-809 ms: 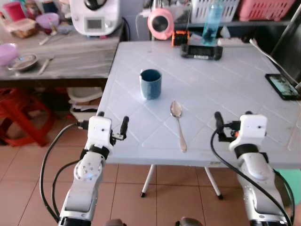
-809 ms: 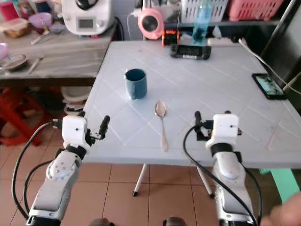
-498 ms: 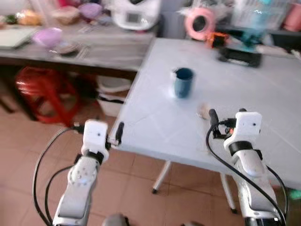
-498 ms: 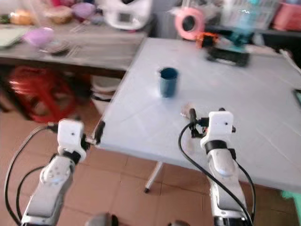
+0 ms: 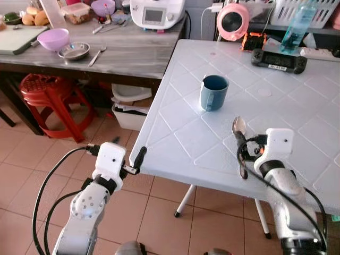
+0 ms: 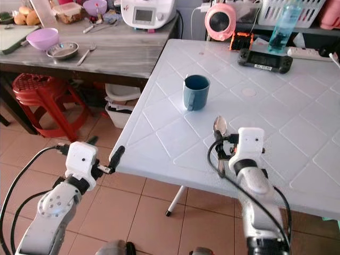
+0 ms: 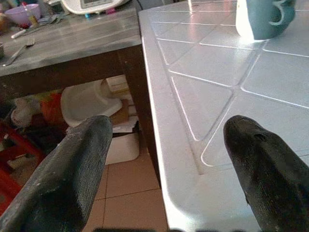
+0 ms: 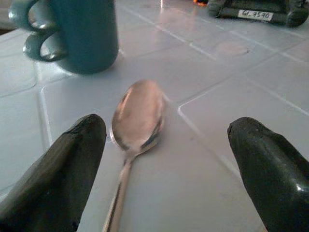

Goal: Setting the table

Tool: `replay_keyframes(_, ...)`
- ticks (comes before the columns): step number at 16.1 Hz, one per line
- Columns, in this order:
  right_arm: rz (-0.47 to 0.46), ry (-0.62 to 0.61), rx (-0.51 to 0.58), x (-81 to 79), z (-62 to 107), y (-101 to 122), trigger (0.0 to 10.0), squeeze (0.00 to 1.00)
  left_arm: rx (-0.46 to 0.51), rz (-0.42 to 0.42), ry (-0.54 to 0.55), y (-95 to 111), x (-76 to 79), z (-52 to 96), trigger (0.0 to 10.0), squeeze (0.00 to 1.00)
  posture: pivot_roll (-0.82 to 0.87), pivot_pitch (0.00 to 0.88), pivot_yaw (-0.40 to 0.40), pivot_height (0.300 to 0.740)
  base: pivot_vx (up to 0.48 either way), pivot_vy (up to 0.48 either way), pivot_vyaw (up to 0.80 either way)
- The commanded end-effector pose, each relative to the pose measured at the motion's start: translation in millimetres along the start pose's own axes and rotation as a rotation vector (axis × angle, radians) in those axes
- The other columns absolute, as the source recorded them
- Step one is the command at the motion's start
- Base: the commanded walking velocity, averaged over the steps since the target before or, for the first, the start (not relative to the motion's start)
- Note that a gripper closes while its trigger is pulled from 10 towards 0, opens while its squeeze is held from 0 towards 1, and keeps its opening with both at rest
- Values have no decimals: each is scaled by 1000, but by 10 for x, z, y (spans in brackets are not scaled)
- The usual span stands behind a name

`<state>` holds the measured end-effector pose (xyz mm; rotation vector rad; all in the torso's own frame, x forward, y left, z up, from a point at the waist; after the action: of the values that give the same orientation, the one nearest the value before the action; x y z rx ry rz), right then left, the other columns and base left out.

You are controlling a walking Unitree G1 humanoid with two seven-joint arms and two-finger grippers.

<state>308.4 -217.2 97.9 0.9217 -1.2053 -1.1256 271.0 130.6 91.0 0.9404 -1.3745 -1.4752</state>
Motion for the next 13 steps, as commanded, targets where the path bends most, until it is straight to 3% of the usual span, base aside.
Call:
replay_keyframes(1,-10,36,2,-5,-30,31,10000,0,-3,-7,22,18,-67,35,10000,0,30,7,40,740,0,0,0)
replay_keyframes(7,-28,191,-88,-416,-17,-134,10000,0,-16,-20,28,15,-141,65,10000,0,48,5,63,740,0,0,0)
replay_keyframes(9,-17,167,-115,-406,-19,-175,10000,0,-20,-21,18,12,-134,59,10000,0,47,5,66,740,0,0,0)
replay_keyframes(13,-2,73,-154,-240,17,-237,10000,0,-24,-13,14,1,-126,55,10000,0,41,10,60,740,0,0,0)
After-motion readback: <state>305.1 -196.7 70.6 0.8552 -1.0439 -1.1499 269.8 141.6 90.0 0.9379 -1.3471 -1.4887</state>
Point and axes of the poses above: a point about 5 cm out from each wrist's last joint towards the gripper, its own z axis pointing back from the gripper into the wrist, its own y axis along the axis of the wrist's last joint, x = y × z, the point moved 4 cm from there along -z, pointing out of the wrist towards the gripper, and after that the axes turned 11 degrees about z, right-handed, at the moved point
